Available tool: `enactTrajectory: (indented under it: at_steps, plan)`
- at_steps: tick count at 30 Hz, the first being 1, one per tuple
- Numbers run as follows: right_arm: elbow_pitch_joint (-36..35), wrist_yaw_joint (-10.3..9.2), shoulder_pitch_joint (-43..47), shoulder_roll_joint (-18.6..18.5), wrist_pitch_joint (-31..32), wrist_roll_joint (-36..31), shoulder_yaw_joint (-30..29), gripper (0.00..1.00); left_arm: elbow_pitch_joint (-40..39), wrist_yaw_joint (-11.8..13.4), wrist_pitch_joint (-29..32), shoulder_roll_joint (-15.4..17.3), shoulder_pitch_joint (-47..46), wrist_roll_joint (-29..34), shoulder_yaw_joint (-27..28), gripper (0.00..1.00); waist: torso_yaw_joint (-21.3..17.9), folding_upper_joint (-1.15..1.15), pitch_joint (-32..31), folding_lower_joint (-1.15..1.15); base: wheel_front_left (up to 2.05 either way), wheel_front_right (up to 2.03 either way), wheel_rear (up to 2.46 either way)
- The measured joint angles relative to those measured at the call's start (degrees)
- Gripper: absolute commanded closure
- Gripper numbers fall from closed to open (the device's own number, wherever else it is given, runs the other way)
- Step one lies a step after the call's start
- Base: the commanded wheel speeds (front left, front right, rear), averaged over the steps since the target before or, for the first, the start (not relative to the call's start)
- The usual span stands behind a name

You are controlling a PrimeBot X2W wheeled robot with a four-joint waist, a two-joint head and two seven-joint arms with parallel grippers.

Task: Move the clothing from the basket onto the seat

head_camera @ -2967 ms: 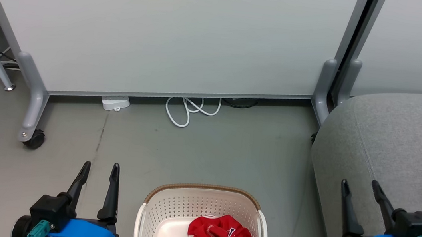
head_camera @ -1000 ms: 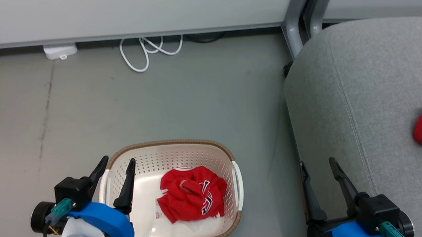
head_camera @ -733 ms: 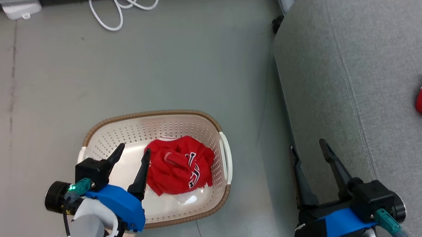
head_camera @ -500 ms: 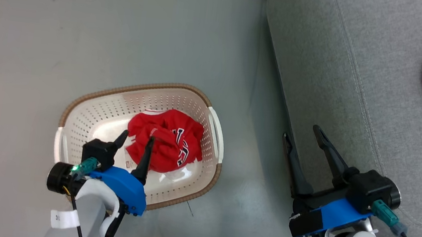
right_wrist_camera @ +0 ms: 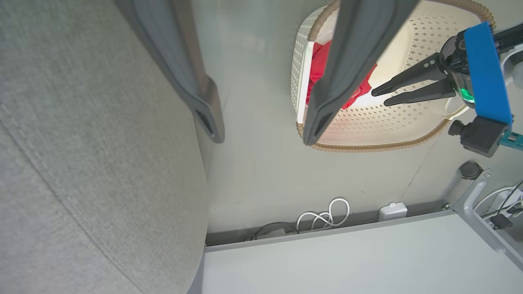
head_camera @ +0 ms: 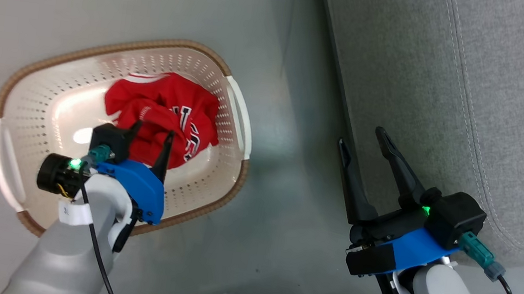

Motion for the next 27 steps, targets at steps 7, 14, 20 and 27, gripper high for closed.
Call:
enactTrajectory:
  at_steps: [7,14,20,27]
  plan:
    - [1.3,0.00,-1.2,0.0,-1.0,2.6,1.9,0.00,2.7,0.0,2.0,1.1,-2.6,-2.3,-2.7,0.00,-3.1,0.00,3.8,0.00,0.00,0.00,0.00]
    - [1.4,0.00,-2.2,0.0,-1.2,4.5,2.9,0.00,3.2,0.0,4.3,2.1,-3.1,-5.9,-5.8,0.00,-5.4,0.00,6.0,-0.01,0.00,0.00,0.00]
    - [-0.5,0.00,-2.2,0.0,-1.2,5.6,3.4,0.00,5.6,0.1,4.8,3.5,-4.9,-6.7,-6.2,0.00,-6.6,0.00,7.6,-0.01,0.00,0.00,0.00]
    - [-1.8,0.00,-2.1,0.0,-1.2,6.6,3.9,0.00,8.3,0.9,5.0,3.9,-7.2,-6.9,-6.5,0.00,-8.1,0.00,9.6,-0.01,0.00,0.00,0.00]
